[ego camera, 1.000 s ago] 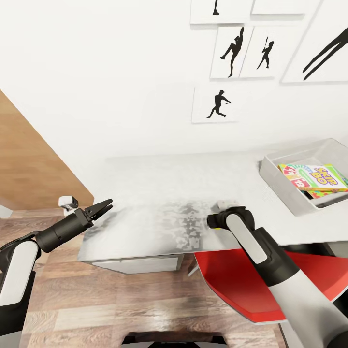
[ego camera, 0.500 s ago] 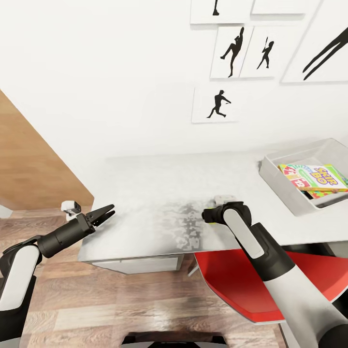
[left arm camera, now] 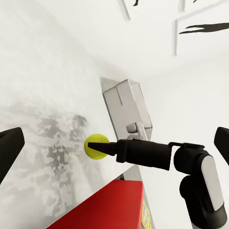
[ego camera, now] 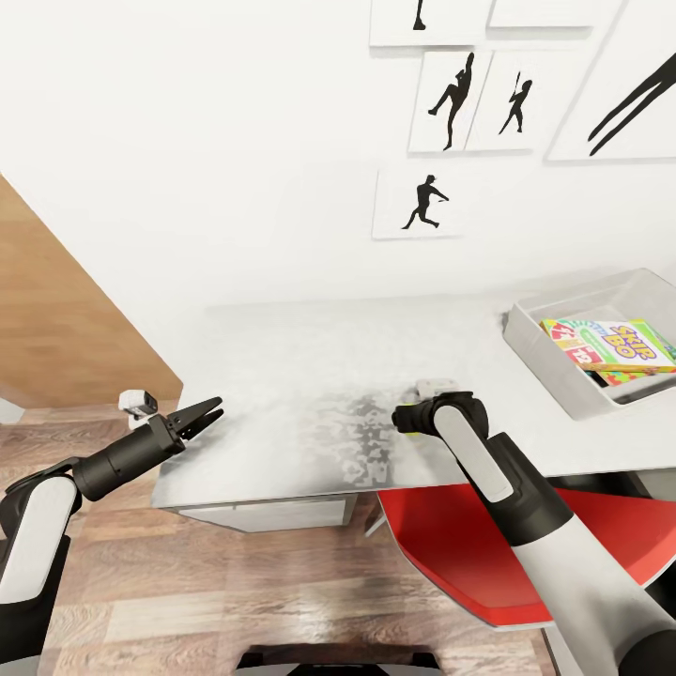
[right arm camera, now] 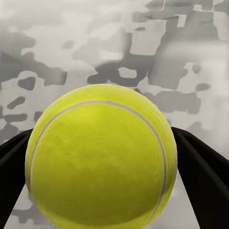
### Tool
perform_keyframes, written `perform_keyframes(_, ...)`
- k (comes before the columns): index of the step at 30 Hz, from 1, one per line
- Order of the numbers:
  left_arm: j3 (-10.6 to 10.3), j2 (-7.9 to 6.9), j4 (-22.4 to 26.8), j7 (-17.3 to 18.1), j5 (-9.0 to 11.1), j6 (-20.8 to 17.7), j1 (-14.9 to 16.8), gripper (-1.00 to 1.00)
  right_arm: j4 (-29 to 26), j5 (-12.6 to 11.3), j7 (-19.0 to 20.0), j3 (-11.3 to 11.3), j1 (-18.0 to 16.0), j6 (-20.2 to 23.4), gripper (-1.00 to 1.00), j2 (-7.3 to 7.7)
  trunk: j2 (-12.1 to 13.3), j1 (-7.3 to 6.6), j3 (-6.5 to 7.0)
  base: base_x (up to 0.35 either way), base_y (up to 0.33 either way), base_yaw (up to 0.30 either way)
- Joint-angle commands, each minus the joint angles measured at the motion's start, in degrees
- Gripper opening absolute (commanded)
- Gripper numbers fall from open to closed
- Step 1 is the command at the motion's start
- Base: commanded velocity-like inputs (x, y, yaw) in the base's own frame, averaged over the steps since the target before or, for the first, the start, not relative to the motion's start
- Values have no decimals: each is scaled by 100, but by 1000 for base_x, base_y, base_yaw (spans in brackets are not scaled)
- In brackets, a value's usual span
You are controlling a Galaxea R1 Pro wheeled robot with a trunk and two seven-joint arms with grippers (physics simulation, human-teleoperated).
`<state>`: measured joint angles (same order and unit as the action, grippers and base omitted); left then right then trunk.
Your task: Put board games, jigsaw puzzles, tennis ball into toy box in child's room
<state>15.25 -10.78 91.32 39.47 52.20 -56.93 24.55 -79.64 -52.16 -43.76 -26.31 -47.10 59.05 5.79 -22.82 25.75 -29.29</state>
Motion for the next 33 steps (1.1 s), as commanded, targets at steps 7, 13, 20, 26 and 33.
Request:
perform_keyframes(7,0,3,1,21,-15,-23,10,100,-7,-51,-70,-19,-8,11,-100,10,-10,3,-8,0,0,0)
perform_keyframes(13,0,57,19,-12,181,-163,-77,100,-178,-73,82,175,-89,24,-100,3,-10,3,20,0,0,0)
perform_keyframes(20,-3,71,19,-23,253,-200,-100,100,-377,-81,298,400,-104,33,-100,8,-10,3,76,0,0,0)
perform_keyframes(26,-4,75,19,-31,268,-209,-106,100,-444,-84,324,553,-107,35,-100,9,-10,3,130,0,0,0)
perform_keyframes(33,-4,75,19,-35,271,-212,-107,100,-473,-85,331,564,-107,38,-100,10,-10,3,194,0,0,0)
